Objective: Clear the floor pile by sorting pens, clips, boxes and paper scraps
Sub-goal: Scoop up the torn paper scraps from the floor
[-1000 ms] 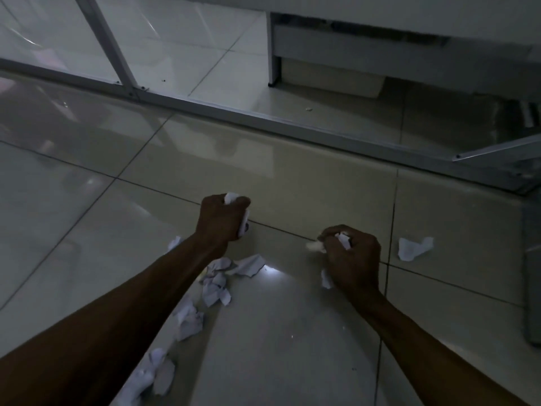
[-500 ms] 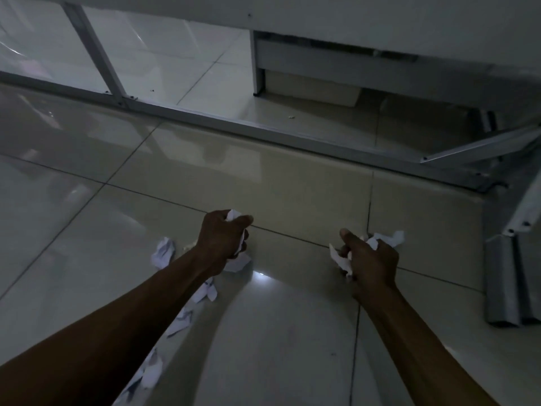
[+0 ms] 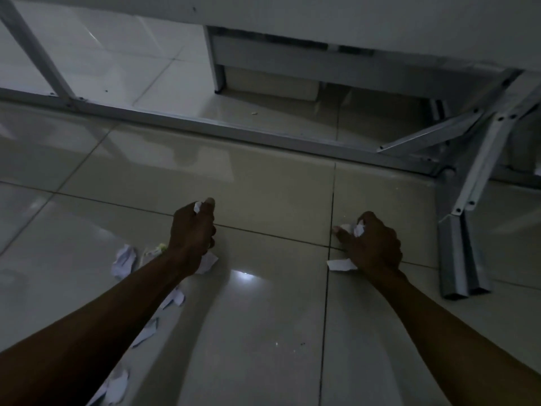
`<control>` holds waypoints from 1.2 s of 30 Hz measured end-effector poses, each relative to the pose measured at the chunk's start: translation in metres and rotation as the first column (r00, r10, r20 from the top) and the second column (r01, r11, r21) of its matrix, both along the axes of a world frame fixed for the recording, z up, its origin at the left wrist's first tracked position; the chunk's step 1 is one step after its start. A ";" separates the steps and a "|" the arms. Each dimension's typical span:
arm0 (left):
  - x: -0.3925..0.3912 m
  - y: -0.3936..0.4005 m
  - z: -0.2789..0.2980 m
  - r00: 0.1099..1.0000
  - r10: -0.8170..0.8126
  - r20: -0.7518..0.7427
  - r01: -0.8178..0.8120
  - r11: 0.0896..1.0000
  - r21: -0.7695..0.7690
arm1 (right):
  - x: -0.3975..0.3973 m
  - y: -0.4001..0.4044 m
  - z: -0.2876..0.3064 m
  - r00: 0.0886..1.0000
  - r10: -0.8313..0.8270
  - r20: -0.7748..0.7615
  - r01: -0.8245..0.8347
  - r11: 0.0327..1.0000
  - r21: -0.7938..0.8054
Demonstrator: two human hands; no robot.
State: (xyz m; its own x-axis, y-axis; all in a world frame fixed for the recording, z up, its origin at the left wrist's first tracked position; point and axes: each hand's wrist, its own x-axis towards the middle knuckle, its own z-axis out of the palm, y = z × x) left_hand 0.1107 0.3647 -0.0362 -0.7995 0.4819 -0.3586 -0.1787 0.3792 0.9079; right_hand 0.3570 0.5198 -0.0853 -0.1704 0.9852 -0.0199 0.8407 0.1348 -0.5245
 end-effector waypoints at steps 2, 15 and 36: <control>-0.011 -0.001 0.001 0.997 0.032 -0.074 -0.035 0.999 -0.031 | 0.002 -0.002 -0.006 0.998 0.019 0.054 -0.020 0.999 0.031; -0.009 -0.063 -0.024 0.406 -0.731 -0.549 0.096 0.632 -0.769 | -0.074 -0.067 0.014 0.820 -0.014 -0.572 -0.134 0.967 -0.215; -0.033 -0.101 -0.009 0.889 -0.032 -0.456 0.045 0.999 0.018 | -0.166 -0.130 0.007 0.665 0.050 -0.745 -0.415 0.854 -0.313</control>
